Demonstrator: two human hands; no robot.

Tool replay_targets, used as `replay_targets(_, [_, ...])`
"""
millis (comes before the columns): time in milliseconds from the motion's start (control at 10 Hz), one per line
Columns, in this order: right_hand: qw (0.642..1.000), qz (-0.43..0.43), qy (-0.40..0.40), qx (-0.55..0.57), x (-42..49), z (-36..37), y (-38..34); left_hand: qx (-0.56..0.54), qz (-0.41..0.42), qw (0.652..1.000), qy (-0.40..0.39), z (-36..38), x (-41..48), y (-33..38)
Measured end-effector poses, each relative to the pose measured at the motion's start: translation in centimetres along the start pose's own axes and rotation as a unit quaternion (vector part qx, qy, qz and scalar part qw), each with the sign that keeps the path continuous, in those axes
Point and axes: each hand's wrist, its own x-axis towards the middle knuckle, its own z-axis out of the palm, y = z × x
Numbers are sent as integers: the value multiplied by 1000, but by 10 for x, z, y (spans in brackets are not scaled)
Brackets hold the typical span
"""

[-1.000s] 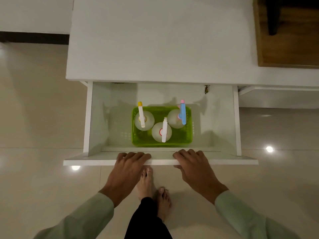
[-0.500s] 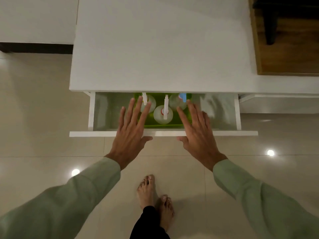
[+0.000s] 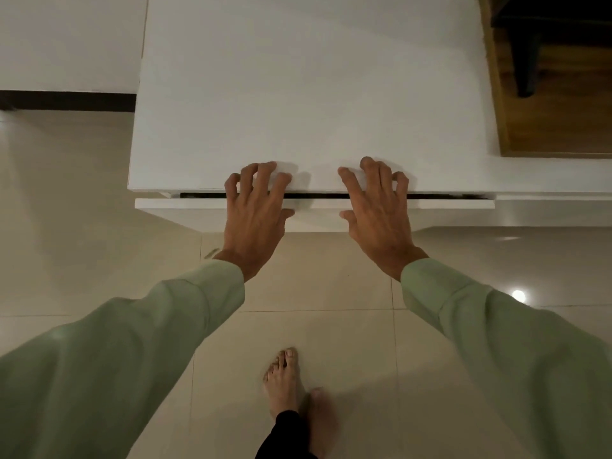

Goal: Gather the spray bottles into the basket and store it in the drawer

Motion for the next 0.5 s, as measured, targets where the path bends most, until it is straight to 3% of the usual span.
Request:
replay_targets(300, [998,41,41,-32,13,2,-10,2,-42,999,33,-1,14,8])
replay_targets(500, [999,23,-14,39,-1,-30,-10,-64,-14,997,-38,-34,2,7])
